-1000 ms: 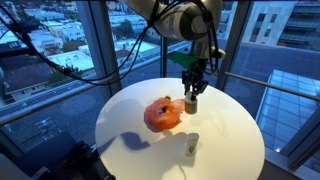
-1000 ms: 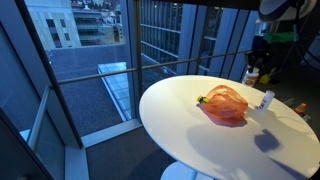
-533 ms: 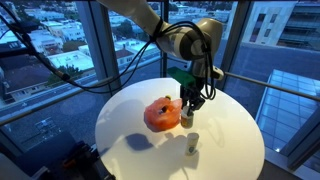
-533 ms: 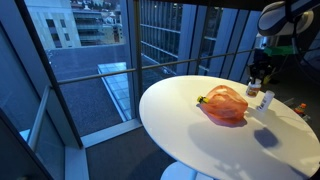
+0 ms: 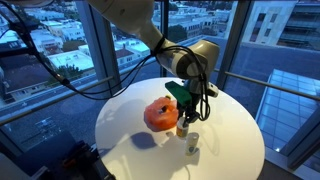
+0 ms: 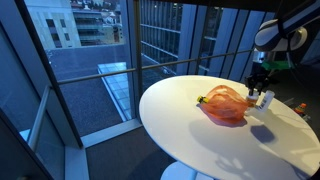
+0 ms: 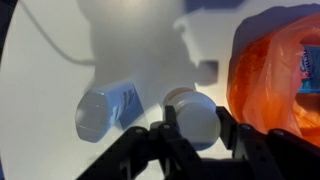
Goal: Remove the orange and white bottle from the plastic bag and place it on the table
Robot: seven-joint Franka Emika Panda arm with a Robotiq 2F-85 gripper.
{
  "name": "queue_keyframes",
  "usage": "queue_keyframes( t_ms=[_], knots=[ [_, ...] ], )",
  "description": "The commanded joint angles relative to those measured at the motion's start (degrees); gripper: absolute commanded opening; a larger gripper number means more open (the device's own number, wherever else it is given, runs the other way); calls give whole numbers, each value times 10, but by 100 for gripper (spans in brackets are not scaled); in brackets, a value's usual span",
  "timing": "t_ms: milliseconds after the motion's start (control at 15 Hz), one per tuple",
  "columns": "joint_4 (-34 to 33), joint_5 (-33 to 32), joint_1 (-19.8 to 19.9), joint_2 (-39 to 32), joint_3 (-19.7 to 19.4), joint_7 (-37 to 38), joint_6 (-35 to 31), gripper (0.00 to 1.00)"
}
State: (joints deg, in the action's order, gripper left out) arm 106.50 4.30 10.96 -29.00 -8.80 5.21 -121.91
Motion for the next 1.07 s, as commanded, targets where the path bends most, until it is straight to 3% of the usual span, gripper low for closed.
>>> queue_keyframes(
  t_ms=[0,67,400,1000],
  knots=[
    [10,35,20,3,13,-41,-12,44],
    [11,39,21,4,13,-47,-12,64],
    [27,32,13,32,12,-63,-13,97],
    [38,-3,-28,114,25,-69,28,100]
  ],
)
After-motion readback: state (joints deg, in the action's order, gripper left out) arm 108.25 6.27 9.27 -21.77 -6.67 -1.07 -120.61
